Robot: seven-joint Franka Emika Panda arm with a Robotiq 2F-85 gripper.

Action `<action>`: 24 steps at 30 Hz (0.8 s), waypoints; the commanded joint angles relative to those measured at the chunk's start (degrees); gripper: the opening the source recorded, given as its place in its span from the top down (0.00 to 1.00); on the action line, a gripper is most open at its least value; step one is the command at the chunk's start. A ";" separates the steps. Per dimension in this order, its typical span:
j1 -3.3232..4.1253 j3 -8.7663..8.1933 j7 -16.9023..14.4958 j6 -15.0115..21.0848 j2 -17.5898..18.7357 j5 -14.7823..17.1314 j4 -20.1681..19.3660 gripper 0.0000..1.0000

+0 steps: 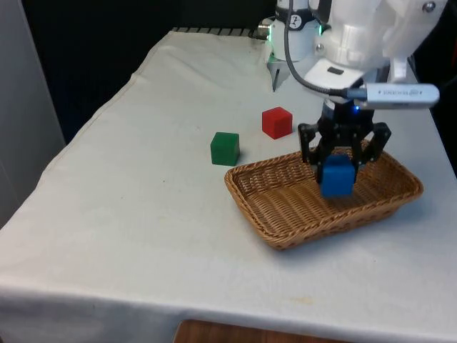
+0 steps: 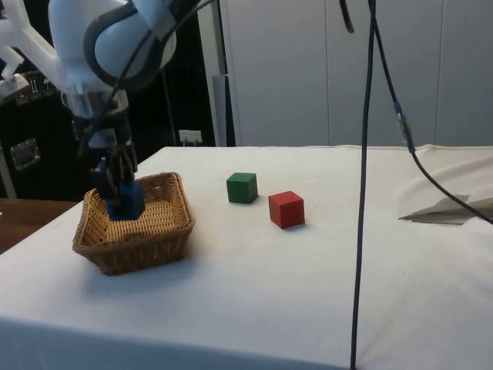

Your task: Pick up the blue cube and place it into the basket.

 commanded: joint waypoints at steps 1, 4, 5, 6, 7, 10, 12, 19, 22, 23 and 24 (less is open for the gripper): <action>0.23 -0.23 0.46 1.38 0.40 -0.29 -0.34 0.98; 0.40 -0.23 0.63 2.69 1.26 -0.40 -0.69 0.98; 0.52 -0.29 0.80 3.61 1.78 -0.52 -0.92 0.98; 0.57 -0.29 0.92 4.01 1.95 -0.57 -1.03 0.98; 0.63 -0.29 1.03 4.41 2.12 -0.63 -1.20 0.98; 0.52 -0.23 0.97 4.35 2.23 -0.80 -1.09 0.98; 0.52 -0.23 0.86 4.01 2.29 -0.86 -0.80 0.98; 0.46 -0.23 0.57 3.21 2.41 -0.92 -0.17 0.39; 0.46 -0.29 0.52 3.04 2.46 -0.92 -0.06 0.10; 0.46 -0.29 0.52 3.04 2.46 -0.92 0.00 0.02; 0.46 -0.29 0.46 2.98 2.46 -0.92 0.00 0.00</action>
